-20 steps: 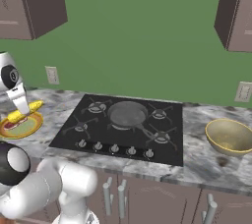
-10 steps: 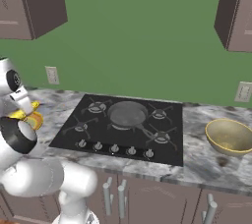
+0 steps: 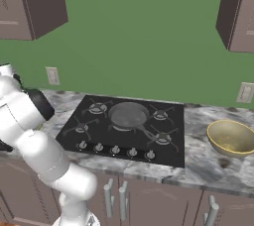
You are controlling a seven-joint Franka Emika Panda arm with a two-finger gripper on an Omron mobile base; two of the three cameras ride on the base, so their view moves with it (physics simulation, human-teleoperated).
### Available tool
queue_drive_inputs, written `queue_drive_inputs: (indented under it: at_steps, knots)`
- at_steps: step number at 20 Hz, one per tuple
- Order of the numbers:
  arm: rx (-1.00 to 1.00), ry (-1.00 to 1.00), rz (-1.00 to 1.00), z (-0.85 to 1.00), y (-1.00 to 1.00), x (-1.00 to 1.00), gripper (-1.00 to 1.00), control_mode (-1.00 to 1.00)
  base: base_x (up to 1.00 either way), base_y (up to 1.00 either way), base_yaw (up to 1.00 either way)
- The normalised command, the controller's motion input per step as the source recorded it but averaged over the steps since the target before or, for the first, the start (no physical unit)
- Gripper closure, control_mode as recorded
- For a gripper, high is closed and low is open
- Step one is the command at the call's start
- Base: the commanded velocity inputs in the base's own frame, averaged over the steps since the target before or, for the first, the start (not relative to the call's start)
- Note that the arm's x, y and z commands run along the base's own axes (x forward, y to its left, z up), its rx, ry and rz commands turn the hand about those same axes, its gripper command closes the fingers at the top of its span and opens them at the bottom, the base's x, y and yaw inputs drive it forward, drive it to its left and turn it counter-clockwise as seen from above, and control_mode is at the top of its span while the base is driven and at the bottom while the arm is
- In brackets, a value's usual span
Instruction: Place the steak on the plate and place the corn on the same plate.
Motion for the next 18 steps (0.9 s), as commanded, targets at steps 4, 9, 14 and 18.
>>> queue_drive_inputs:
  at_steps: [4, 9, 14, 18]
  knots:
    - [0.00, 0.11, 0.01, -0.69, 0.40, 0.09, 1.00, -1.00, 0.00, 0.00, 0.00]
    - [-0.04, 0.00, -0.04, -0.33, 0.04, 0.19, 1.00, -1.00, 0.00, 0.00, 0.00]
    - [0.00, 0.00, -0.07, -0.01, 0.07, 0.33, 1.00, -1.00, 0.00, 0.00, 0.00]
    - [0.04, 0.00, -0.05, -0.27, -0.07, 0.07, 1.00, -1.00, 0.00, 0.00, 0.00]
